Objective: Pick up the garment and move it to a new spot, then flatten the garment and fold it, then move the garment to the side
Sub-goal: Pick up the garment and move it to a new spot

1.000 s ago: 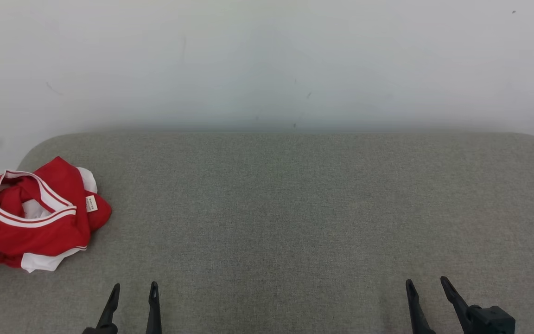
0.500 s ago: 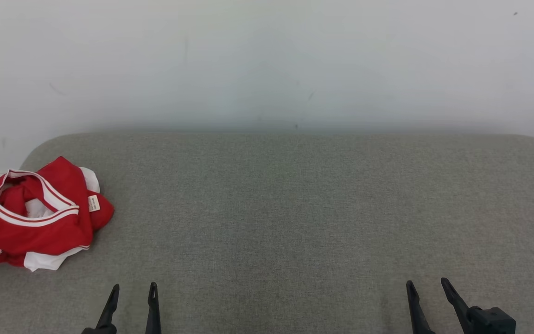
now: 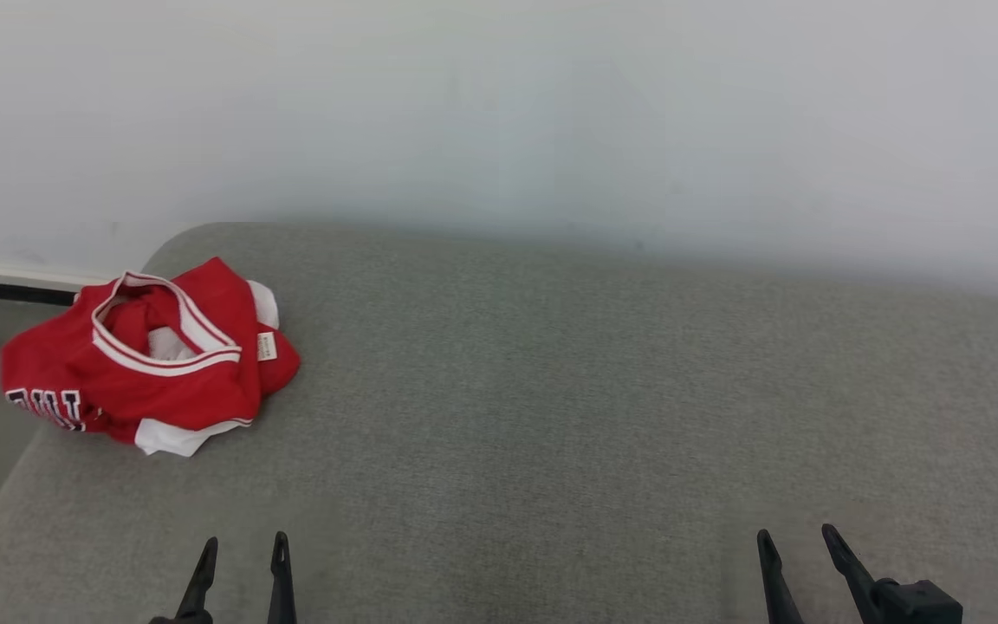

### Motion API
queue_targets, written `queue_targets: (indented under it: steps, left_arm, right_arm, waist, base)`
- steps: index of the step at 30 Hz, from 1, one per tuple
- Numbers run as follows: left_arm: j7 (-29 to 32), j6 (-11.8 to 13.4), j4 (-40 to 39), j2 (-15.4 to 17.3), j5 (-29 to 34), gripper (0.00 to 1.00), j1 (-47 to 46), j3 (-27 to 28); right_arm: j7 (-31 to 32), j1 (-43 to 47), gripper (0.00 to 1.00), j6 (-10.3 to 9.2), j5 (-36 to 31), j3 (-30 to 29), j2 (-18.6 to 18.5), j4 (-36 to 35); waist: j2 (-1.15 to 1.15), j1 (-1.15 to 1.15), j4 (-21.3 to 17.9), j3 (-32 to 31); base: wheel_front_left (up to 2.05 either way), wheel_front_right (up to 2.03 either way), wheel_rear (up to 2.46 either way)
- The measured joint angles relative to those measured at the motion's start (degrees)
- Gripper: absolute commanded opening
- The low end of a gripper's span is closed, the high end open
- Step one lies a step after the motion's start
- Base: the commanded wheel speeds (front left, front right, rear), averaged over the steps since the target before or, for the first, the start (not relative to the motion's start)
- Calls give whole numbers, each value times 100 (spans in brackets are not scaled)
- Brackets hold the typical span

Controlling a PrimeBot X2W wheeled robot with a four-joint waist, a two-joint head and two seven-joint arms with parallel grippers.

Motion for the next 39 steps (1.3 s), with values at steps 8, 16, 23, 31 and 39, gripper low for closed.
queue_targets:
  steps: [8, 16, 23, 31, 39]
  left_arm:
    - [-1, -11, 40, 11, 37, 100, 31, 66]
    - [-1, -1, -2, 56, 47, 100, 121, 180]
    - [-1, 87, -180, 59, -15, 100, 240, 377]
    - [-1, 152, -298, 37, -113, 100, 371, 428]
    - [-1, 127, -266, 26, -188, 100, 332, 450]
  right_arm:
    - [-70, 43, 100, 0, 98, 107, 0, 82]
    - [-145, 9, 100, 0, 157, 186, 0, 188]
    - [-136, -226, 100, 1, 162, 370, 2, 271]
    - [-143, -388, 100, 1, 136, 422, 2, 400]
    - [-192, -418, 100, 1, 235, 446, 1, 506]
  waist:
    - [0, 0, 679, -36]
    - [0, 0, 1477, -19]
    - [0, 0, 1861, 119]
    - [0, 0, 1995, 293]
    - [0, 0, 1987, 280]
  base:
    - [0, 0, 0]
    - [0, 0, 0]
    - [0, 0, 0]
    - [0, 0, 0]
    - [0, 0, 0]
